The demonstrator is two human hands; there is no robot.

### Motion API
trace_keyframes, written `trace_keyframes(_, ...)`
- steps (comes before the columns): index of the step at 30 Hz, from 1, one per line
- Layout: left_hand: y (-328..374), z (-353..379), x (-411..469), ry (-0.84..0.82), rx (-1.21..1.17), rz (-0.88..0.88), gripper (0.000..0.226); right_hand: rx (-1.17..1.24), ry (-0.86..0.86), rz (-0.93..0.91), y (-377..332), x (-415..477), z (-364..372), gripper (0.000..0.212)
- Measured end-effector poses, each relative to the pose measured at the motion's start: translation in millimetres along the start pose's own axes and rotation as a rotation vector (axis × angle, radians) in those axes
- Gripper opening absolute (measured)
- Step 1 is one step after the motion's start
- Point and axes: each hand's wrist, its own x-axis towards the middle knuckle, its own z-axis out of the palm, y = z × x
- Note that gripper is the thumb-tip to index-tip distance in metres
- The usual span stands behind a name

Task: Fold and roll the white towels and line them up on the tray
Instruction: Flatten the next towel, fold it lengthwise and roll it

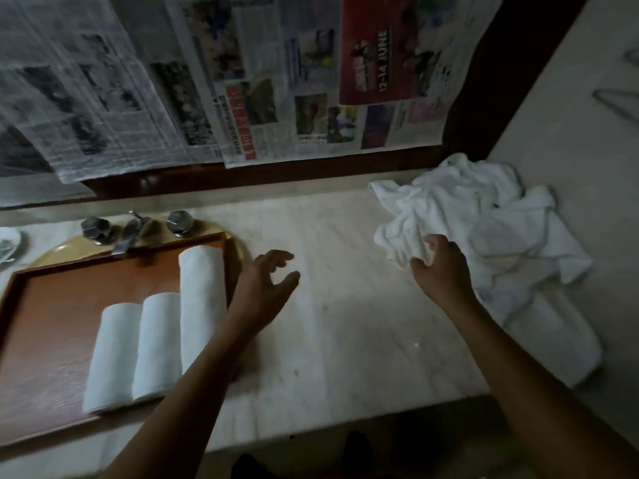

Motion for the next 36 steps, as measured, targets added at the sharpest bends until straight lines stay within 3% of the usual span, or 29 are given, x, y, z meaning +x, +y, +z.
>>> trace_keyframes(7, 74.4, 70.1, 16.6, -0.091, -0.168, -0.027, 0.017, -0.488, -0.082, 0.087, 99.4, 79.8, -29.0, 0.09)
trace_keyframes(8, 82.5, 77.5, 17.4, -0.103, -0.178, -0.024, 0.017, -0.53, -0.111, 0.081, 111.4, 84.9, -30.0, 0.089)
trace_keyframes(10, 93.0, 90.0, 19.4, -0.122, -0.192, -0.024, 0.016, -0.588, -0.094, 0.001, 133.1, 93.5, -29.0, 0.067)
trace_keyframes(13, 99.6, 102.0, 21.5, -0.168, -0.2, -0.046, 0.017, -0.455, 0.011, -0.025, 144.6, 106.8, -36.1, 0.035)
trace_keyframes(18, 99.3, 116.3, 25.0, -0.23, -0.265, -0.16, 0.015, 0.19, 0.201, 0.156, 92.3, 99.6, -90.1, 0.04)
trace_keyframes(20, 108.1, 123.1, 25.3, -0.266, -0.287, -0.166, 0.013, 0.348, 0.178, 0.091, 58.5, 80.3, -110.0, 0.04)
trace_keyframes(22, 126.4, 126.5, 25.6, -0.343, -0.47, -0.223, 0.027, 0.472, 0.04, 0.004, 25.1, 52.8, -119.2, 0.03)
trace_keyframes(24, 145.9, 124.7, 29.0, -0.449, -0.805, -0.344, 0.052, 0.468, -0.133, -0.124, -0.8, 18.9, -114.9, 0.013)
trace_keyframes(27, 159.4, 112.6, 31.7, -0.525, -1.193, -0.431, 0.068, 0.423, -0.333, -0.329, -21.0, -23.6, -95.1, 0.022)
trace_keyframes(31, 155.1, 99.8, 20.5, -0.276, -0.999, -0.432, 0.03, 0.477, -0.65, -0.346, -17.9, -48.1, -87.1, 0.036)
trace_keyframes(32, 150.3, 96.2, 16.9, -0.208, -0.958, -0.441, 0.025, 0.517, -0.659, -0.325, -13.1, -48.2, -88.8, 0.036)
trace_keyframes(34, 141.4, 85.8, 8.1, -0.15, -0.974, -0.435, 0.024, 0.526, -0.492, -0.312, 1.1, -43.1, -90.2, 0.036)
trace_keyframes(36, 137.1, 73.6, -4.2, -0.137, -0.986, -0.409, 0.026, 0.275, -0.281, -0.366, 26.0, -26.2, -80.0, 0.058)
